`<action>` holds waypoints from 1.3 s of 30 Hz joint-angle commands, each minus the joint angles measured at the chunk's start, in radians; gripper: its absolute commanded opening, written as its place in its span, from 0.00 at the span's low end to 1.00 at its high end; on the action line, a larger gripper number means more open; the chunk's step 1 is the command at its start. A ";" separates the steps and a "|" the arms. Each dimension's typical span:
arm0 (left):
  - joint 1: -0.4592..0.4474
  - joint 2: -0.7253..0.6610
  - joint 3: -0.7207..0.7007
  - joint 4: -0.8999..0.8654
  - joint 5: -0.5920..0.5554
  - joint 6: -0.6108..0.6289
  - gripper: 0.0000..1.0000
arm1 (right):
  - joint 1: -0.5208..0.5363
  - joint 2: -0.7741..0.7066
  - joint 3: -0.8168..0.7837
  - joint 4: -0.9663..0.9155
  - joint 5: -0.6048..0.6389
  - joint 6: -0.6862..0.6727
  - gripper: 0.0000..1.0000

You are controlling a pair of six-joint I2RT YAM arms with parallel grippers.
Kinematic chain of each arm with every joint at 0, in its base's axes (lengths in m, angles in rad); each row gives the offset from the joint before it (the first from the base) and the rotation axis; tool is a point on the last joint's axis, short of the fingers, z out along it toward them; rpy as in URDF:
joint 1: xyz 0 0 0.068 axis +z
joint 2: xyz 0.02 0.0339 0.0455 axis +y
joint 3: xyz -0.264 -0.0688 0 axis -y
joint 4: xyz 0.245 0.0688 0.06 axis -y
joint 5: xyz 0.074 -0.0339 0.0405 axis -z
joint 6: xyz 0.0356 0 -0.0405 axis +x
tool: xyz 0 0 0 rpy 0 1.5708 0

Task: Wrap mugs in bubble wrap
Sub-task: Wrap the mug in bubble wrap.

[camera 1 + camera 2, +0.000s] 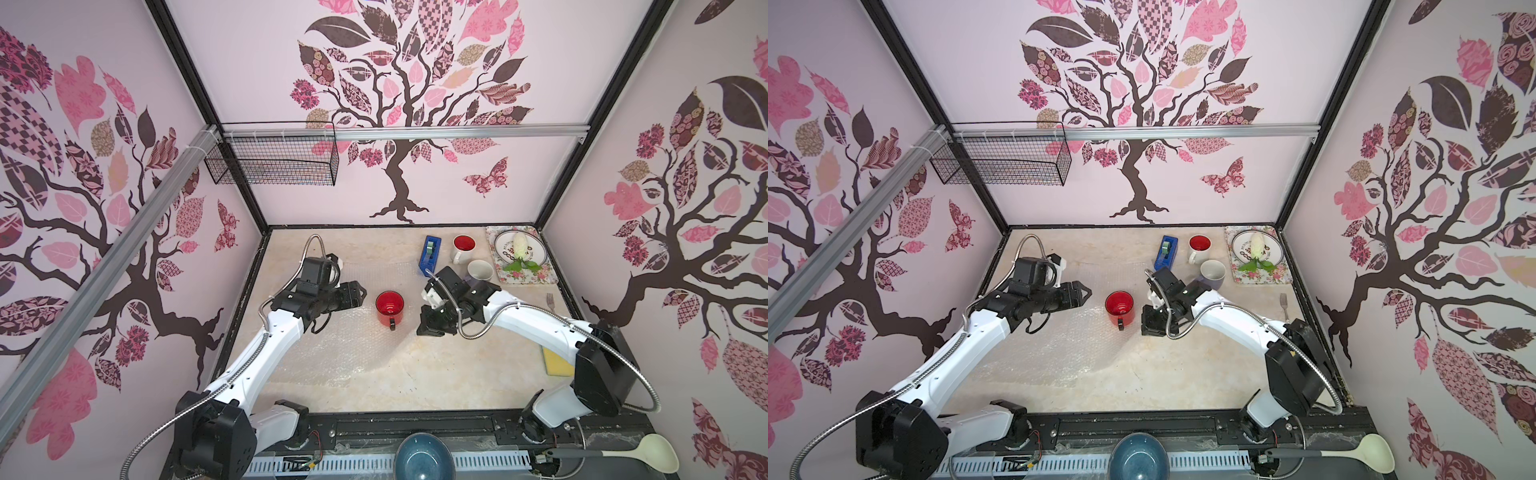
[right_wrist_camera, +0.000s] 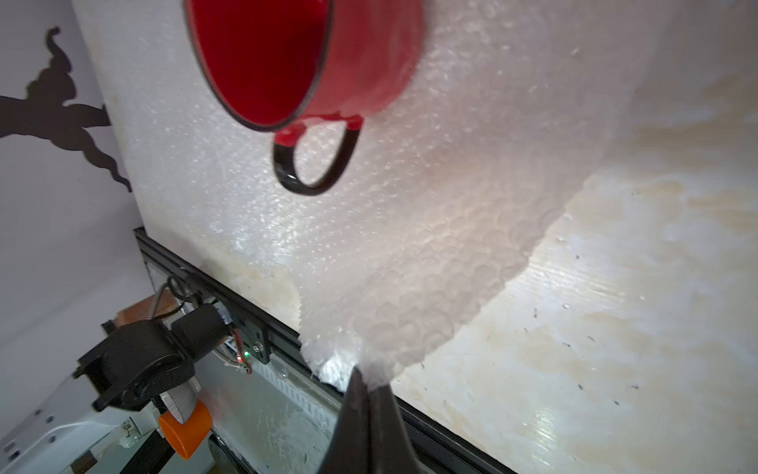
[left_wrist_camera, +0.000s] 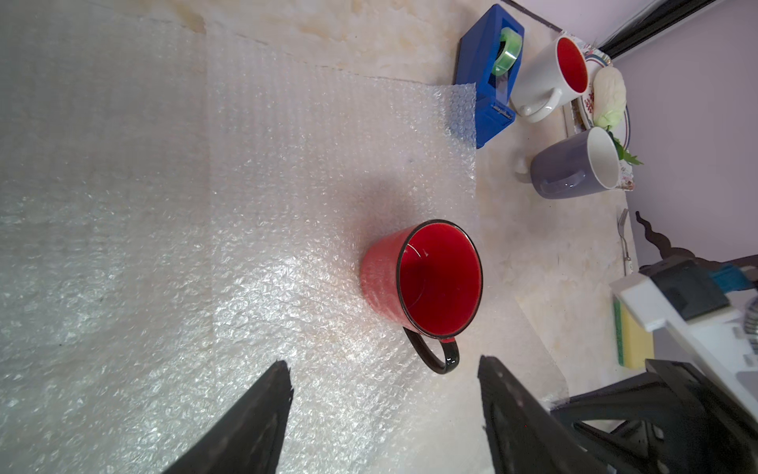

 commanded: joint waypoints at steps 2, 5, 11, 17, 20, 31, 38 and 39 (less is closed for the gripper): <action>0.004 -0.068 0.017 0.033 0.016 0.011 0.74 | 0.000 0.038 0.130 -0.041 -0.034 -0.013 0.00; 0.003 -0.110 -0.002 0.025 0.031 0.012 0.75 | -0.001 0.103 0.219 -0.019 -0.056 -0.010 0.00; -0.002 -0.183 -0.087 0.094 0.089 0.016 0.76 | -0.018 0.269 0.392 -0.038 -0.027 0.001 0.00; -0.049 -0.108 -0.111 0.082 0.073 0.082 0.75 | -0.030 0.383 0.477 -0.061 0.000 -0.007 0.00; -0.069 -0.061 -0.132 0.116 0.079 0.085 0.75 | -0.043 0.405 0.469 -0.034 0.004 0.009 0.00; -0.095 0.134 -0.103 0.156 0.085 0.120 0.75 | -0.061 0.488 0.528 -0.024 0.020 0.018 0.00; -0.097 0.289 -0.025 0.149 0.065 0.128 0.74 | -0.072 0.524 0.570 -0.032 0.016 0.016 0.00; -0.098 0.305 -0.014 0.156 0.071 0.131 0.74 | -0.070 0.528 0.575 -0.036 0.016 0.015 0.00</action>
